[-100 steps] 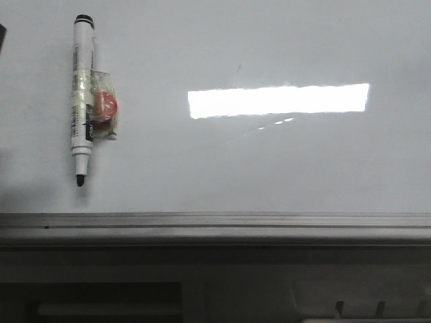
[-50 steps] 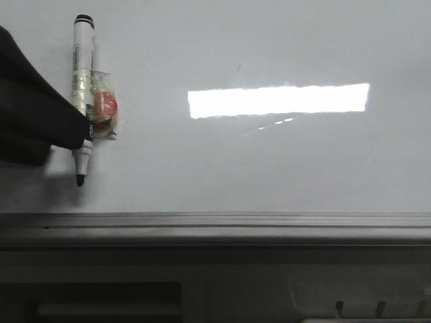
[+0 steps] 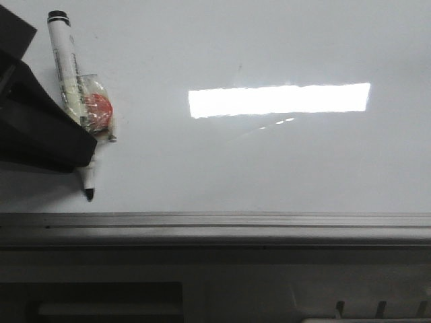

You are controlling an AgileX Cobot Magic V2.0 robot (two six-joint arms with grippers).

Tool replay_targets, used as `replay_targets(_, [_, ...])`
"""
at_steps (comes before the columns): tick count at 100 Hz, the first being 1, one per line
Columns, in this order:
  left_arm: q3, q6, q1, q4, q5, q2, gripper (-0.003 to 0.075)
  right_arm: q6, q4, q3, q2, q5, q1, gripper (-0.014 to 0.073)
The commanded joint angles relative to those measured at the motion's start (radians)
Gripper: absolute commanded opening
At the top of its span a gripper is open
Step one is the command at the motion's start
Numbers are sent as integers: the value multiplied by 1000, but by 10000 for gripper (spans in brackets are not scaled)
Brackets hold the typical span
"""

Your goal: Write number 3 on whiteboard

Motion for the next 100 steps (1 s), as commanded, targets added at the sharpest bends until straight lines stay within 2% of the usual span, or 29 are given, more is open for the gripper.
replay_targets(1, [-75,115,-2,-25,106,-20,-21,-171,114,-93,39,19,-2,400])
replay_targets(7, [-120,215,-9,-1,218,-30,-21,-402,288,-138,82,139,-2,400])
replay_targets(10, [-153,247,-16,30,256,-41,-21,-561,406,-166,110,208,-2,400])
replay_targets(15, [-201,283,-37,93,301,-53,-21,-746,541,-204,167,339,-2,400])
replay_targets(20, [-251,300,-66,178,319,-66,-21,-894,624,-247,239,483,-2,400])
replay_targets(24, [-292,305,-94,264,321,-80,-21,-951,646,-273,278,547,4,400])
replay_targets(40, [-403,305,-210,582,317,-107,-21,-1080,645,-368,390,571,99,400])
replay_targets(50, [-439,305,-279,714,305,-107,-21,-1080,604,-411,456,571,176,400])
replay_targets(78, [-441,303,-374,733,210,-107,-21,-1080,521,-469,633,457,435,400])
replay_targets(100, [-441,303,-377,731,212,-107,-21,-1080,416,-480,747,138,715,400])
